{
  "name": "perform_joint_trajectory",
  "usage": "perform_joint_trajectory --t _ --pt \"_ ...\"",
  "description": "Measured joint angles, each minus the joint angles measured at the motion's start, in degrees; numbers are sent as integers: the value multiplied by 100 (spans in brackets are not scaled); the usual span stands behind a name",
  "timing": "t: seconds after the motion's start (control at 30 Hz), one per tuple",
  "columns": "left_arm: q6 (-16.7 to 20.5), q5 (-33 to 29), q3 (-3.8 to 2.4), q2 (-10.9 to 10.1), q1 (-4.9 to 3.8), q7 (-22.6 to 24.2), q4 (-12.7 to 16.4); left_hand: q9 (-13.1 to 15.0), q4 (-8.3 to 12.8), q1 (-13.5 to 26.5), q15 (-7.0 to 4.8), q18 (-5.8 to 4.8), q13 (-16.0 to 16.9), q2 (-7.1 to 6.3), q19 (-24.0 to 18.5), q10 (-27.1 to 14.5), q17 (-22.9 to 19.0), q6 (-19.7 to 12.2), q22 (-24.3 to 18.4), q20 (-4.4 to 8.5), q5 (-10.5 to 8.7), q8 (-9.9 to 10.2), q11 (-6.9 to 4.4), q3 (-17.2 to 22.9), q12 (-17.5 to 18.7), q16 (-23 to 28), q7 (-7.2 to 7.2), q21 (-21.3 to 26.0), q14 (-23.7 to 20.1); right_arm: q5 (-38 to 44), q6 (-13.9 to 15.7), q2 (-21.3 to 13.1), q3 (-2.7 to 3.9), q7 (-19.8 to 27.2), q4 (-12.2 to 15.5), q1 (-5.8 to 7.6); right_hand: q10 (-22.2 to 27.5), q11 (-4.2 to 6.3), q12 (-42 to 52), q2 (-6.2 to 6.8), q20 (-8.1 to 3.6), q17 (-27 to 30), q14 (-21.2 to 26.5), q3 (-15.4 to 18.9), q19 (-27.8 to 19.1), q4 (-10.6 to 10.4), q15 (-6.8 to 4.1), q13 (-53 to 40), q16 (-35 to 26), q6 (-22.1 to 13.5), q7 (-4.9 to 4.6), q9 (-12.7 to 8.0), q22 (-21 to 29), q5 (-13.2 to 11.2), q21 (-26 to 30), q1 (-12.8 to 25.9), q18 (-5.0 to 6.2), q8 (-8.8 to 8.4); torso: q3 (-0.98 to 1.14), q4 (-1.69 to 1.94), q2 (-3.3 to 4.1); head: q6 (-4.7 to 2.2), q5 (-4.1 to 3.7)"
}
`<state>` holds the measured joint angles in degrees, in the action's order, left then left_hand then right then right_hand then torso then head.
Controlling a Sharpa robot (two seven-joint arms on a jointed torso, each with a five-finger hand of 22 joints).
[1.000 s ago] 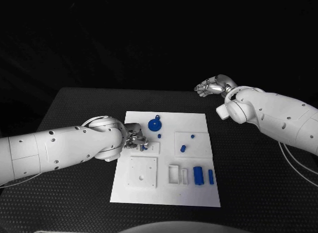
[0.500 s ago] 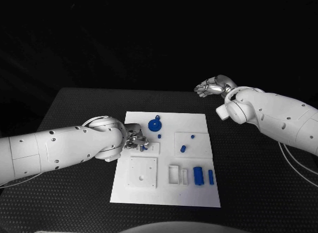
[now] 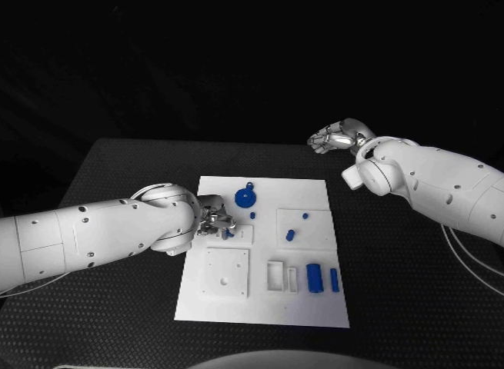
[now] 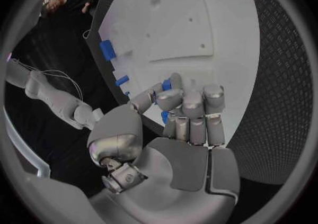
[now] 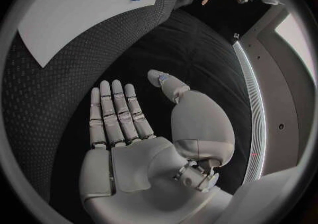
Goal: Assemble the parts on the task board
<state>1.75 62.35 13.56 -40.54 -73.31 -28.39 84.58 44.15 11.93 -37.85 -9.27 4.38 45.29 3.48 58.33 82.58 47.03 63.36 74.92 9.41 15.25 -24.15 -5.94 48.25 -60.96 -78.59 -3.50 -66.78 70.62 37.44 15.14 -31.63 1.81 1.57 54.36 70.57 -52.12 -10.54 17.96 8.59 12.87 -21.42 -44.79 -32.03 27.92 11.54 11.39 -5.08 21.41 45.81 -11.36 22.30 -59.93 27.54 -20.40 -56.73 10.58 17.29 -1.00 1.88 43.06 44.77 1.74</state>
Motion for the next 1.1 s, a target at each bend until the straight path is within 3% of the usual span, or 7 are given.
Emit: perform_joint_trajectory --t 0.3,1.1 --pt "-10 -147 2 34 -12 -3 -49 6 1 46 4 53 0 46 0 0 -6 1 0 -1 1 -45 0 1 -27 0 -1 -22 4 1 -9 -2 0 -7 0 0 0 0 0 0 21 13 0 13 -21 13 0 15 0 0 0 -6 -16 32 0 0 0 0 1 0 1 5 -8" --pt "-74 -309 0 45 -31 -26 -74 -16 13 69 6 47 5 69 1 0 -18 10 -2 -2 45 -70 0 13 -50 -21 -10 -22 6 3 -21 -7 0 -16 2 0 0 0 0 0 1 25 19 -1 -41 32 17 31 0 0 0 -10 -36 87 0 0 0 0 -3 3 0 20 -14"
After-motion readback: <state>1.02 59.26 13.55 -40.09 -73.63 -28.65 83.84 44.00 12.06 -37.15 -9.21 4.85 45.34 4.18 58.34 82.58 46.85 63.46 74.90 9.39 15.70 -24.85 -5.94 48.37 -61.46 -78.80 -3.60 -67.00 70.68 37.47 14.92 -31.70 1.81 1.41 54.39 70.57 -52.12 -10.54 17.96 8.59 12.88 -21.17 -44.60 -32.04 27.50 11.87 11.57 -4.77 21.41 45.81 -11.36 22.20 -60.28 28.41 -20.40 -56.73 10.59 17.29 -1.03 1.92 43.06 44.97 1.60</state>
